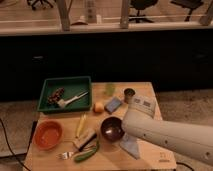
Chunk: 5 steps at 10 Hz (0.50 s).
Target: Stack bowls on top of each other
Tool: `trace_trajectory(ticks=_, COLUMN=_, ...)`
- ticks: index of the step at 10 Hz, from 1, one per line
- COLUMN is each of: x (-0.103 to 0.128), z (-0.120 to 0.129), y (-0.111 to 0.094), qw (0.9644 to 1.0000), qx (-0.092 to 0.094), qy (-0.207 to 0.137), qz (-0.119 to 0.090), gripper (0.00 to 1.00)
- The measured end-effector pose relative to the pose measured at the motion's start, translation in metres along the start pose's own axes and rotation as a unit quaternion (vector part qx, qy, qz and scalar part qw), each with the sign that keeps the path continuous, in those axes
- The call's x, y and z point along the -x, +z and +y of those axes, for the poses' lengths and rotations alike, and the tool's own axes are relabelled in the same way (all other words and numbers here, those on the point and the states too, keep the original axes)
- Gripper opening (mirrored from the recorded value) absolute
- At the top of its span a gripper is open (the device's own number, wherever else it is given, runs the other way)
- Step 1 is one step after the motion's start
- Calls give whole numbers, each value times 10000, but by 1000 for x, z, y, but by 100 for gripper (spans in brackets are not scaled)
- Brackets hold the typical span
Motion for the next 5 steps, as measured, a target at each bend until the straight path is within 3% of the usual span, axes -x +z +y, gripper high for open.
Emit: trace_trajectory(ticks=5, x=1, z=-9, y=-3, qw=9999, qx=-117, qy=-30, qz=-7, gripper=79)
